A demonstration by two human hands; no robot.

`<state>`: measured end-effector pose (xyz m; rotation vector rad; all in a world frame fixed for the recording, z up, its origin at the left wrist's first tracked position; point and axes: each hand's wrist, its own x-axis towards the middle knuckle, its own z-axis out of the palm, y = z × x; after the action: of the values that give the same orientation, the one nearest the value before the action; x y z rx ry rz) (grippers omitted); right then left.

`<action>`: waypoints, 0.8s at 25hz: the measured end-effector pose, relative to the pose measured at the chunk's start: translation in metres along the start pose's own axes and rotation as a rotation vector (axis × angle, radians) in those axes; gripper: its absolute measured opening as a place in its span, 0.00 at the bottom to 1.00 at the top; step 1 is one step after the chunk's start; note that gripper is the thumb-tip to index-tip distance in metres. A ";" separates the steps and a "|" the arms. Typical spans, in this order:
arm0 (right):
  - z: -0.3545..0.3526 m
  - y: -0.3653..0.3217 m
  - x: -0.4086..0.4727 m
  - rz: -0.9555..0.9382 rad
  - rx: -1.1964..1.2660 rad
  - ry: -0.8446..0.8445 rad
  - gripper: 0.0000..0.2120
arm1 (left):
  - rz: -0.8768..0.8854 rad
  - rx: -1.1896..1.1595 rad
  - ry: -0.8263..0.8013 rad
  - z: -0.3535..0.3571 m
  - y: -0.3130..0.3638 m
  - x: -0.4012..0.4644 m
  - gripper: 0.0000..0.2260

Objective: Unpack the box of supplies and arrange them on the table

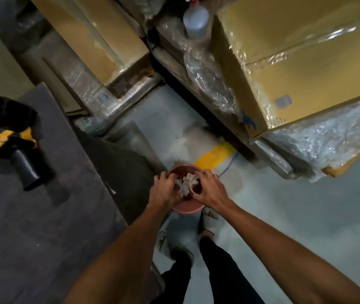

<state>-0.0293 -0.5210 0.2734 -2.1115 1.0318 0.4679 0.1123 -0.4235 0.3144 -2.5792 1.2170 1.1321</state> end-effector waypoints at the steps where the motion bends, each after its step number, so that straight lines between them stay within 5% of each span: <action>1: 0.015 0.008 0.010 0.014 0.001 -0.009 0.38 | -0.010 -0.003 -0.011 0.015 -0.004 0.014 0.30; 10: 0.133 0.070 0.103 0.038 -0.022 -0.147 0.34 | -0.037 -0.034 -0.123 0.138 -0.044 0.134 0.34; 20: 0.193 0.092 0.141 0.042 -0.004 -0.211 0.37 | -0.098 -0.117 -0.075 0.199 -0.065 0.162 0.30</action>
<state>-0.0166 -0.4897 0.0198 -1.9969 0.9547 0.6977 0.1070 -0.4124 0.0501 -2.6200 1.0270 1.3032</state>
